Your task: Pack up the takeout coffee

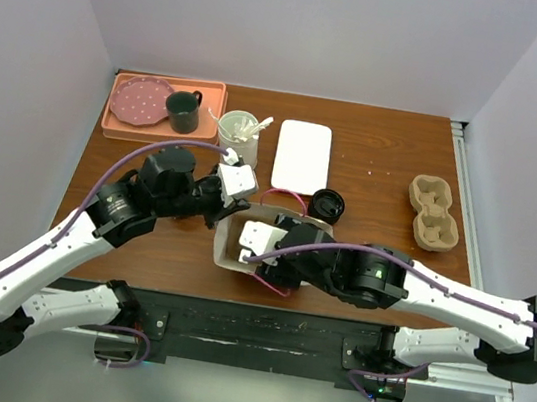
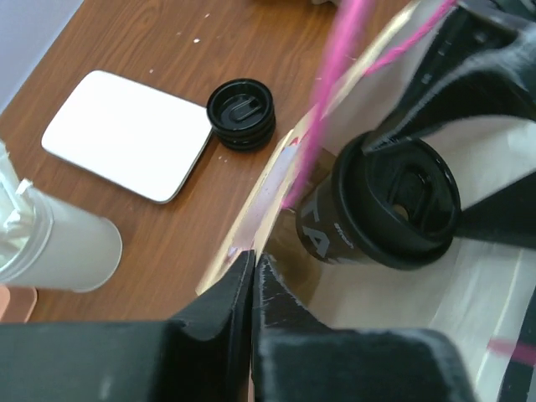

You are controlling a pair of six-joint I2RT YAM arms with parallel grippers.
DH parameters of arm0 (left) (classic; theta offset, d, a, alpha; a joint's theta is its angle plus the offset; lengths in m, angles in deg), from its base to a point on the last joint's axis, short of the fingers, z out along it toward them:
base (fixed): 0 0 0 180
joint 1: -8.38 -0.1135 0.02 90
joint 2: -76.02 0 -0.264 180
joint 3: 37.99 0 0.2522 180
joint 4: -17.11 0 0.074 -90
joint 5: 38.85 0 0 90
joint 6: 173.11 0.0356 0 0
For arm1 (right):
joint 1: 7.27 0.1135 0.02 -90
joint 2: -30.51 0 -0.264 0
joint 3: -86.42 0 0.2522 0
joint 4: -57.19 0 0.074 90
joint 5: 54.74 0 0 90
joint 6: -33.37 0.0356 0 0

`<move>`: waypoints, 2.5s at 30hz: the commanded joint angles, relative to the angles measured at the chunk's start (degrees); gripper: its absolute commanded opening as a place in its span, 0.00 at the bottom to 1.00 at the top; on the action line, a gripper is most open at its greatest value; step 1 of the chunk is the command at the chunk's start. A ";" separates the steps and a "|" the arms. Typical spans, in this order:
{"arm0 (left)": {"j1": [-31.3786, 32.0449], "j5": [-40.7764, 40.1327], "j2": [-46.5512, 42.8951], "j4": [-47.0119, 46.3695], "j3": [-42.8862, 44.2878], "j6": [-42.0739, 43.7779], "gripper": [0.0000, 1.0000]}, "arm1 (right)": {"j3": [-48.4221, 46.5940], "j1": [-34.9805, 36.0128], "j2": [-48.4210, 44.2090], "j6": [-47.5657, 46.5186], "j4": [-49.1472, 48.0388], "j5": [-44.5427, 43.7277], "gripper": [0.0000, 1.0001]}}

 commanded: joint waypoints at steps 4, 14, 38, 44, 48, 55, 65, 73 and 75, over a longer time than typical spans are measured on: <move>-0.15 10.24 -4.43 -6.13 0.51 -0.84 0.00 | 1.54 0.35 -3.04 -6.23 -2.77 -4.28 0.40; 1.61 4.92 -8.14 -7.02 -3.55 2.65 0.00 | 4.63 0.35 -1.12 -12.66 -3.57 -0.06 0.40; 1.61 -7.05 -11.29 0.02 -3.54 10.67 0.00 | 10.25 -5.53 5.22 -21.52 -21.24 0.11 0.38; 1.61 -3.28 -12.35 -0.33 -3.19 8.91 0.00 | 9.19 -6.33 6.54 -23.81 -17.72 2.31 0.38; 1.61 -1.51 -12.27 -0.24 -3.45 7.33 0.05 | 9.02 -6.33 7.68 -23.12 -17.54 2.83 0.38; 1.61 -18.62 -12.79 1.07 -1.70 -2.50 0.51 | 8.93 -6.41 8.91 -20.74 -18.15 4.85 0.37; 1.61 -31.39 -17.53 17.49 3.66 -32.02 0.60 | 8.84 -6.41 10.50 -19.16 -20.00 6.35 0.36; 1.70 -27.54 -18.41 21.82 1.83 -44.17 0.58 | 9.28 -6.41 10.67 -18.63 -20.80 6.27 0.36; 1.70 -25.43 -18.68 21.38 -0.02 -45.14 0.56 | 9.19 -6.41 10.76 -18.19 -20.88 5.91 0.36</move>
